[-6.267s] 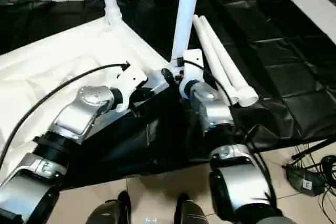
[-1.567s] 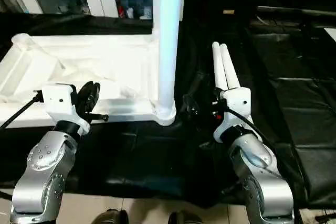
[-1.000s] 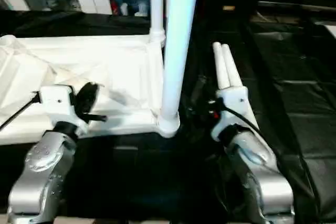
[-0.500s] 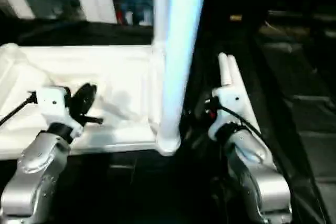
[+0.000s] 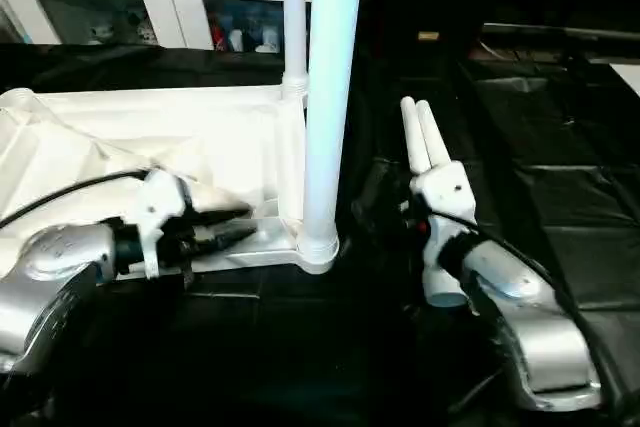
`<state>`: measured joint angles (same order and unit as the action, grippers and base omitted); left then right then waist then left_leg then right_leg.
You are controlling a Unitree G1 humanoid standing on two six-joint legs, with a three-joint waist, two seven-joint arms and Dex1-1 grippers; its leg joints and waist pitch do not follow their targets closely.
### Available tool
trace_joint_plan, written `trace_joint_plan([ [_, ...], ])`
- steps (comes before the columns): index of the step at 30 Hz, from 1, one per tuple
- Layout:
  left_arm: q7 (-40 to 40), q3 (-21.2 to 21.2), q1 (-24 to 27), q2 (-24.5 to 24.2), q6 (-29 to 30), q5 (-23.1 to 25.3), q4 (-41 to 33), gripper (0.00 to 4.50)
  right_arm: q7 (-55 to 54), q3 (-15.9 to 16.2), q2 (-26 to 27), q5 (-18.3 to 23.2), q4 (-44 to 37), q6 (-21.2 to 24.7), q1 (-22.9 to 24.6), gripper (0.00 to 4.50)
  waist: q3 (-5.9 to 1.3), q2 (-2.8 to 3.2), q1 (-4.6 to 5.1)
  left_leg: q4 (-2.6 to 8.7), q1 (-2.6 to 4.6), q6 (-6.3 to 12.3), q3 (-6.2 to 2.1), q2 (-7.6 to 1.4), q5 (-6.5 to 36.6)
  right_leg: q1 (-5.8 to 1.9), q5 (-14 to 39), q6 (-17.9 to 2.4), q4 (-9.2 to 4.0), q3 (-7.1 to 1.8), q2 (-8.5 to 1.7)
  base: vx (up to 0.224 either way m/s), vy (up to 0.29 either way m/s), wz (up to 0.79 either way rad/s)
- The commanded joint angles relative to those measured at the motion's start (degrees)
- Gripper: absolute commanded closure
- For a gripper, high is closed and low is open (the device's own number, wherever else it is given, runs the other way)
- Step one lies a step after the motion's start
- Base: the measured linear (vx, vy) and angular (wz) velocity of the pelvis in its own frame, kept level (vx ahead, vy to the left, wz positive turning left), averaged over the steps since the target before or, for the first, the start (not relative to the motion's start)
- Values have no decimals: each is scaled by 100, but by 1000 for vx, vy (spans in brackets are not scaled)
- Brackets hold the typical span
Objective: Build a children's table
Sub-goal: Rotate leg to tighten
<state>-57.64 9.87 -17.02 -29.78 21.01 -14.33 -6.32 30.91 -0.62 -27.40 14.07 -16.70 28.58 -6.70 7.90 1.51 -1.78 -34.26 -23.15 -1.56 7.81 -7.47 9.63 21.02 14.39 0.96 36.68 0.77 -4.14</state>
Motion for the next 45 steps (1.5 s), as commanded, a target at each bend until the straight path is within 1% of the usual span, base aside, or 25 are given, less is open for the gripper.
trace_joint_plan([
  [1, -315, 186, -167, -118, 6, 33, 167, 314, 325, -54, -188, 126, -10, 47, 17, 5, -280, -1, 16, 564, 181, -204, -179, -420, 2192, -44, 1850, -1004, -594, -233, -401, 0, 0, 0],
  [2, -508, 336, -346, -202, -30, 71, 384, 314, 720, -81, -420, 321, -131, 113, 110, 5, -297, -17, 7, 554, 187, -121, -144, -431, 2112, -48, 1741, -1063, -591, -237, -420, 0, 0, 0],
  [4, -645, 432, -473, -256, -9, 60, 527, 314, 1041, -90, -584, 492, -258, 144, 198, 5, -312, 38, -16, 534, 190, 9, -124, -456, 1957, -53, 1495, -1223, -575, -239, -447, 0, 0, 0],
  [6, -858, 603, -755, -289, -170, 246, 962, 314, 1501, -37, -826, 771, -432, 159, 306, 5, -320, 6, -16, 531, 163, 137, -106, -453, 1848, -82, 1313, -1267, -582, -234, -440, 0, 0, 0],
  [7, -924, 652, -811, -307, -232, 316, 1056, 314, 1546, 3, -863, 761, -463, 125, 320, 5, -353, 27, -27, 509, 169, 216, -100, -464, 1642, -86, 995, -1352, -554, -233, -451, 0, 0, 0],
  [8, -924, 652, -811, -307, -232, 316, 1056, 314, 1546, 3, -863, 761, -463, 125, 320, 5, -348, 12, -18, 515, 148, 262, -93, -465, 1529, -89, 850, -1380, -551, -226, -440, 0, 0, 0],
  [9, -1032, 713, -886, -337, -311, 412, 1179, 314, 1600, 73, -899, 741, -509, 75, 341, 5, -366, 8, -17, 514, 114, 342, -98, -473, 1303, -127, 570, -1445, -519, -203, -444, 52, -6, -7],
  [10, -1103, 746, -929, -353, -368, 462, 1250, 314, 1654, 122, -918, 753, -546, 67, 355, 5, -388, 4, -15, 483, 130, 424, -78, -475, 1145, -125, 304, -1538, -499, -199, -447, 52, -6, -7],
  [12, -1192, 828, -1015, -391, -546, 606, 1419, 314, 1745, 240, -969, 697, -585, 11, 379, 5, -407, 0, -17, 454, 120, 534, -60, -470, 899, -144, -48, -1617, -476, -192, -442, 58, -11, -4],
  [13, -1249, 887, -1048, -423, -630, 667, 1487, 314, 1770, 286, -988, 647, -574, -32, 378, 5, -451, 10, -27, 416, 124, 723, -44, -477, 501, -163, -663, -1731, -415, -172, -437, 59, -12, -3],
  [15, -1230, 964, -1099, -443, -800, 740, 1613, 314, 1778, 319, -993, 595, -519, -100, 344, 5, -477, 0, -29, 379, 119, 885, -25, -471, 209, -163, -1171, -1830, -366, -158, -416, 27, -5, -1],
  [17, -1263, 983, -1087, -455, -776, 714, 1587, 314, 1781, 321, -991, 592, -509, -111, 335, 5, -495, 2, -35, 353, 104, 1020, -13, -472, 21, -167, -1499, -1908, -326, -151, -423, 0, 0, 0],
  [18, -1290, 995, -1091, -454, -783, 695, 1597, 314, 1803, 314, -1005, 613, -508, -108, 334, 5, -498, 7, -38, 347, 105, 1078, -8, -486, 3, -156, -1532, -1961, -320, -145, -425, 0, 0, 0],
  [20, -1349, 995, -1082, -442, -788, 667, 1606, 314, 1847, 318, -1040, 602, -510, -131, 350, 5, -460, 10, -44, 370, 103, 1062, -5, -500, 229, -146, -1189, -1997, -352, -138, -433, 0, 0, 0],
  [21, -1371, 1001, -1074, -446, -812, 680, 1616, 314, 1860, 324, -1051, 585, -507, -146, 358, 5, -438, 16, -48, 395, 117, 986, -4, -515, 439, -137, -854, -1994, -382, -141, -436, 0, 0, 0],
  [22, -1387, 1002, -1072, -447, -822, 687, 1624, 314, 1862, 327, -1055, 582, -505, -151, 360, 5, -431, 18, -49, 404, 125, 943, -5, -519, 528, -133, -711, -1990, -393, -144, -436, 0, 0, 0],
  [24, -1488, 983, -1036, -463, -817, 674, 1638, 314, 1853, 364, -1060, 548, -490, -186, 376, 5, -412, 19, -52, 439, 144, 768, 7, -535, 831, -118, -272, -1945, -436, -157, -444, 0, 0, 0],
  [25, -1490, 982, -1036, -464, -817, 672, 1639, 314, 1852, 366, -1060, 547, -489, -187, 376, 5, -403, 19, -55, 454, 160, 686, 31, -541, 963, -101, -97, -1920, -454, -163, -442, 0, 0, 0],
  [29, -1559, 915, -1041, -470, -747, 561, 1596, 314, 1820, 431, -1059, 468, -469, -234, 382, 5, -390, 24, -65, 488, 168, 463, 57, -550, 1178, -71, 281, -1792, -483, -178, -444, 0, 0, 0],
  [34, -1206, 975, -1106, -413, -1092, 935, 1962, 314, 1804, 510, -1050, 402, -496, -239, 430, 5, -391, 24, -60, 491, 159, 426, 63, -543, 1210, -63, 258, -1699, -494, -190, -446, 0, 0, 0],
  [35, -1181, 970, -1112, -400, -1121, 960, 1998, 314, 1805, 520, -1052, 403, -505, -233, 439, 5, -407, 16, -63, 477, 153, 454, 63, -538, 1135, -74, 166, -1669, -490, -194, -449, 0, 0, 0],
  [39, -1085, 1012, -1091, -423, -1266, 1153, 2148, 314, 1765, 567, -1026, 385, -533, -241, 457, 5, -403, 38, -71, 482, 151, 513, 53, -550, 1033, -66, -66, -1712, -473, -184, -448, 0, 0, 0],
  [40, -1073, 1027, -1086, -435, -1276, 1180, 2163, 314, 1762, 569, -1018, 384, -537, -239, 458, 5, -400, 29, -70, 485, 150, 517, 56, -549, 1072, -70, -46, -1715, -478, -185, -449, 0, 0, 0],
  [41, -1084, 1031, -1084, -436, -1263, 1170, 2163, 342, 1760, 568, -1014, 381, -534, -240, 455, 5, -398, 30, -71, 487, 152, 510, 56, -551, 1096, -68, -18, -1720, -479, -186, -453, 0, 0, 0],
  [45, -1062, 969, -1087, -406, -1233, 1121, 2163, 367, 1745, 561, -986, 371, -529, -234, 431, 5, -373, 32, -70, 513, 163, 403, 54, -557, 1340, -48, 335, -1705, -508, -193, -456, 0, 0, 0],
])
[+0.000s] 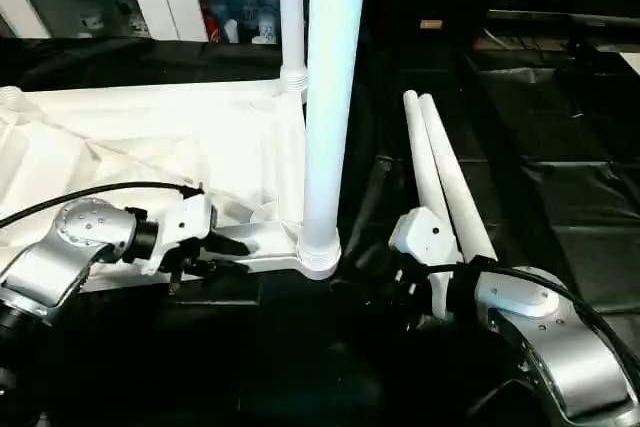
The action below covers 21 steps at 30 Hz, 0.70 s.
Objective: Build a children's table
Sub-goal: Rotate leg to tighten
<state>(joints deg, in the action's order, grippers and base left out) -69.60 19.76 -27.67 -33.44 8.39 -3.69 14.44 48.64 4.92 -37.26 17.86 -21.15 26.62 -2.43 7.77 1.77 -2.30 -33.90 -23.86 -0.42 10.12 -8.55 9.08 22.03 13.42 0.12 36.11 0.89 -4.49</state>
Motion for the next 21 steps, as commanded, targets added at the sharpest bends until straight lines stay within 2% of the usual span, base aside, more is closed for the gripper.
trace_joint_plan([
  [1, 140, -33, -31, -29, 10, 53, 108, 367, -31, 6, 3, -11, -81, -38, -2, 5, -353, 3, -19, 479, 235, 270, -175, -449, 1431, -145, 496, -1610, -459, -208, -423, 0, 0, 0],
  [2, 145, -47, -42, -17, -9, 49, 131, 388, -34, 7, 7, -13, -78, -38, -9, 5, -346, 8, -20, 490, 235, 231, -180, -450, 1500, -140, 629, -1582, -468, -208, -426, 0, 0, 0],
  [5, 111, -57, -86, 4, -73, 63, 226, 396, -50, 29, 21, -16, -57, -44, -43, 5, -335, 5, -16, 506, 239, 161, -183, -451, 1611, -125, 795, -1529, -485, -216, -424, 0, 0, 0],
  [7, 85, -50, -90, -1, -78, 79, 254, 417, -57, 44, 30, -19, -42, -48, -62, 5, -318, 14, -18, 524, 247, 60, -191, -451, 1782, -108, 1048, -1460, -507, -225, -433, 0, 0, 0],
  [11, 34, -25, -75, -19, -103, 134, 303, 444, -84, 64, 70, -38, -9, -71, -119, 5, -304, 16, -16, 548, 247, -24, -201, -455, 1898, -93, 1232, -1382, -528, -233, -435, 0, 0, 0],
  [18, 81, -39, -52, 65, -204, 104, 422, 444, -101, 100, 318, 21, 319, -131, -374, 5, -269, 20, -13, 556, 268, -54, -183, -443, 1941, -56, 1519, -1315, -576, -262, -446, 0, 0, 0],
  [19, 174, -69, -66, 163, -157, 74, 464, 444, -80, 147, 463, 7, 626, -263, -537, 5, -251, -30, -6, 562, 264, -50, -172, -438, 1911, -51, 1568, -1307, -590, -263, -443, 0, 0, 0],
  [20, 213, -65, -74, 213, -136, 74, 468, 448, -85, 192, 535, -48, 816, -345, -649, 2, -254, -15, -4, 557, 267, -41, -175, -437, 1886, -46, 1590, -1323, -583, -265, -449, 0, 0, 0],
  [21, 218, -64, -75, 219, -133, 74, 469, 448, -85, 198, 544, -55, 841, -356, -664, 2, -244, -30, -1, 554, 275, -40, -169, -439, 1874, -34, 1680, -1328, -593, -266, -452, 0, 0, 0],
])
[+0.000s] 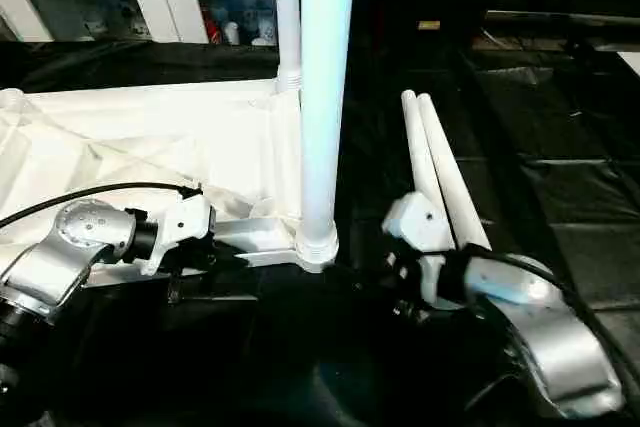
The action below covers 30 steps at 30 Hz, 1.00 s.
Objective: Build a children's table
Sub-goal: Rotate leg to tighten
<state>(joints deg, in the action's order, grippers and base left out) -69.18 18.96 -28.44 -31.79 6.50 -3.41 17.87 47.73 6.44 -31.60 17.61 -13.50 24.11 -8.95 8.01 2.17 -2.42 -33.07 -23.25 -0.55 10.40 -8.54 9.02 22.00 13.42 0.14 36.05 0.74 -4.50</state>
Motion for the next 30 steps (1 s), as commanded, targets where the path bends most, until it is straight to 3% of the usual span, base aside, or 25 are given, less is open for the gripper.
trace_joint_plan([
  [1, 209, 31, -10, 103, 82, 54, 115, 448, 7, 90, 52, -77, 277, -170, -147, 2, -260, -86, 9, 476, 218, -14, -191, -442, 1869, -30, 1712, -1311, -597, -253, -445, 0, 0, 0],
  [3, 223, 41, -10, 132, 96, 58, 91, 448, 12, 126, 106, -91, 405, -184, -254, 2, -247, -95, 9, 484, 216, 27, -179, -448, 1766, -24, 1811, -1244, -603, -259, -448, 0, 0, 0],
  [4, 233, 44, -13, 149, 106, 57, 69, 448, 35, 158, 111, -113, 464, -205, -317, 2, -233, -187, 29, 500, 188, 77, -169, -448, 1665, -37, 1732, -1205, -605, -249, -430, 0, 0, 0],
  [5, 239, 44, -11, 161, 121, 48, 40, 448, 72, 236, 110, -189, 545, -261, -404, 2, -235, -197, 19, 496, 184, 107, -174, -449, 1599, -41, 1702, -1190, -587, -248, -436, 0, 0, 0],
  [6, 241, 43, -9, 167, 130, 41, 23, 448, 97, 290, 104, -246, 593, -302, -458, 2, -231, -152, 24, 500, 193, 126, -165, -449, 1553, -27, 1688, -1180, -589, -245, -436, 0, 0, 0],
  [11, 261, -6, -14, 176, 117, 29, 20, 448, 155, 427, 184, -426, 874, -476, -706, 2, -245, -190, 32, 476, 191, 341, -102, -443, 1174, -42, 1142, -1222, -563, -235, -428, 0, 0, 0],
  [19, 215, -22, -38, 194, 102, 95, 76, 448, 211, 548, 343, -510, 1222, -817, -893, 2, -249, -161, 43, 466, 175, 614, -73, -453, 842, -68, 555, -1368, -517, -204, -418, 0, 0, 0],
  [21, 214, -21, -42, 196, 106, 99, 76, 448, 211, 549, 371, -516, 1272, -847, -906, 2, -240, -161, 41, 474, 179, 615, -71, -456, 908, -68, 616, -1378, -526, -204, -420, 0, 0, 0],
  [30, 190, -14, -45, 194, 111, 128, 82, 450, 182, 521, 513, -537, 1525, -1003, -1015, 85, -201, -160, 40, 523, 192, 455, -69, -467, 1178, -41, 1081, -1300, -582, -221, -433, 0, 0, 0],
])
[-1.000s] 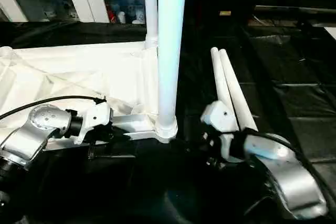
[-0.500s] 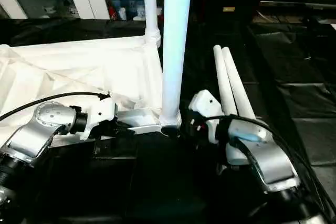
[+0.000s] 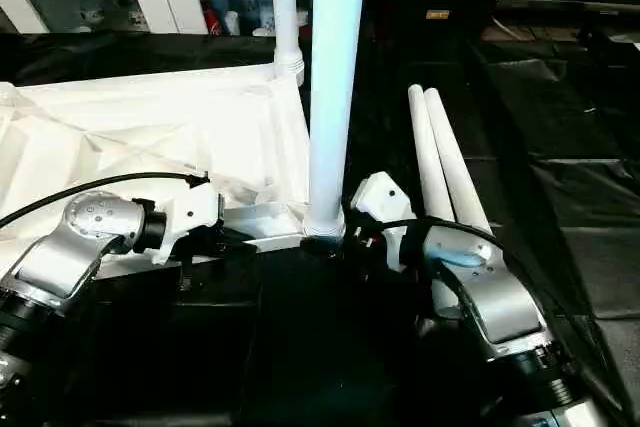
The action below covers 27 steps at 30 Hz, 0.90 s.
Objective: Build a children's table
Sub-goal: Rotate leg to tighten
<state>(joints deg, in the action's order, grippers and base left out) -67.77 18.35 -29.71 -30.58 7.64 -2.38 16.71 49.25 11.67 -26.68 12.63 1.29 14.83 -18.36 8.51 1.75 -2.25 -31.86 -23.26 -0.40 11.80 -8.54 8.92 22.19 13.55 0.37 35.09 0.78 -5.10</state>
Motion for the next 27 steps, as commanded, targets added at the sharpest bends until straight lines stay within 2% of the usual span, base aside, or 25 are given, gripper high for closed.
trace_joint_plan([
  [1, 47, 47, 82, 74, -6, 28, 201, 450, 28, -1, 29, -43, 64, -83, -83, 90, -252, -122, 19, 402, 195, 434, -207, -470, 1185, -61, 1086, -1315, -489, -228, -377, 0, 0, 0],
  [11, 11, 36, 129, 37, -2, 28, 184, 450, 44, -2, 88, -53, 167, -196, -88, 174, -221, -128, 23, 434, 191, 361, -211, -476, 1312, -39, 1314, -1227, -519, -237, -382, 0, 0, 0],
  [23, 19, 15, 150, 35, 50, 15, 167, 450, -15, 55, 153, -95, 197, -270, 3, 182, -182, -132, 24, 467, 193, 271, -218, -482, 1439, -19, 1573, -1149, -549, -249, -392, 0, 0, 0],
  [27, 382, -78, 147, 171, 218, 79, 189, 450, -352, -19, 339, -146, 325, -233, 74, 182, -156, -137, 35, 489, 184, 190, -224, -481, 1564, 6, 1792, -1102, -570, -254, -396, 0, 0, 0],
])
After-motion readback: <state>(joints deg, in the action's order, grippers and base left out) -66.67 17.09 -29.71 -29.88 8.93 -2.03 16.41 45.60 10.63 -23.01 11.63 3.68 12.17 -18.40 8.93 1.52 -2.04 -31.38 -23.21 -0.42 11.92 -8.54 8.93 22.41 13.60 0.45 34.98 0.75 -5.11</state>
